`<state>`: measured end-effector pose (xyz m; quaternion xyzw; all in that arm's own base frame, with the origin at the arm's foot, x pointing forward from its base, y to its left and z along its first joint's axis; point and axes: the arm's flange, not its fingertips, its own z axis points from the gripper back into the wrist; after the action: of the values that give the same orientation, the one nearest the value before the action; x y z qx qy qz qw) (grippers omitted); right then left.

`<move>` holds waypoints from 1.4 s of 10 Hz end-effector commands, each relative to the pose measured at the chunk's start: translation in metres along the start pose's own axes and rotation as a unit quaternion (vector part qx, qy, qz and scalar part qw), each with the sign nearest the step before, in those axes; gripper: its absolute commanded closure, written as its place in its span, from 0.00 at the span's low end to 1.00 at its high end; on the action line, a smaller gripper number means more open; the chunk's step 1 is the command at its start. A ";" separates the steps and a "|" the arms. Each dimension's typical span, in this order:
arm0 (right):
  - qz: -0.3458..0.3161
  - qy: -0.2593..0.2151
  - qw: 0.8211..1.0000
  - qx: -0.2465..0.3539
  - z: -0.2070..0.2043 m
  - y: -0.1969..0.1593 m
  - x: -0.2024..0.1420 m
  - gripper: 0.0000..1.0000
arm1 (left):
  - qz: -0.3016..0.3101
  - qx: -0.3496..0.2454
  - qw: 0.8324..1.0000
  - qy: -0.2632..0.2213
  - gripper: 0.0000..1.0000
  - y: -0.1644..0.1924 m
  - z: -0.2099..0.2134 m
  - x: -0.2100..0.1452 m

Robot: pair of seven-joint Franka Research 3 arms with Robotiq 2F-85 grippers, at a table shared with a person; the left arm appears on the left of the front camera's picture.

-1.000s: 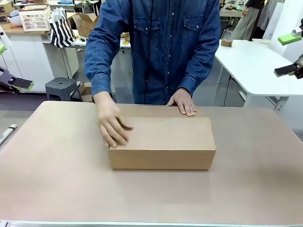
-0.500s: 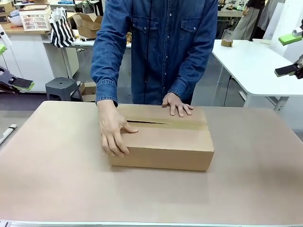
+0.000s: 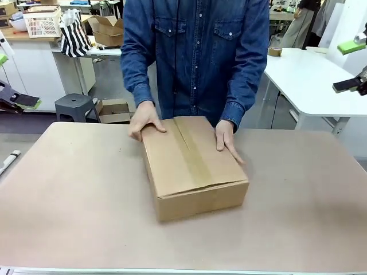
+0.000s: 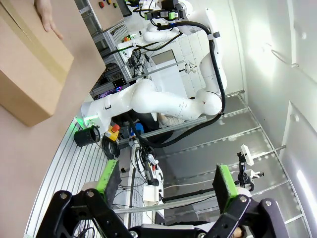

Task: Pack the gift set into the box.
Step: Press and hold the closed box until the human finishes sealing it.

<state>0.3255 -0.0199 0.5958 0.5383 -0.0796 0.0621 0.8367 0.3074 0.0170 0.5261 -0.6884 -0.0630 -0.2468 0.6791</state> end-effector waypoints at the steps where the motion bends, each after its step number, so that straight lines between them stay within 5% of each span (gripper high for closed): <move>1: 0.013 -0.003 1.000 0.011 -0.001 0.001 0.001 0.00 | 0.001 -0.008 1.000 -0.003 0.00 -0.002 -0.002 -0.001; 14: 0.013 -0.003 1.000 0.011 -0.001 0.001 0.001 0.00 | 0.001 -0.008 1.000 -0.003 0.00 -0.002 -0.002 -0.001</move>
<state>0.3255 -0.0199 0.5958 0.5383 -0.0796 0.0622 0.8367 0.3074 0.0170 0.5261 -0.6884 -0.0630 -0.2468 0.6791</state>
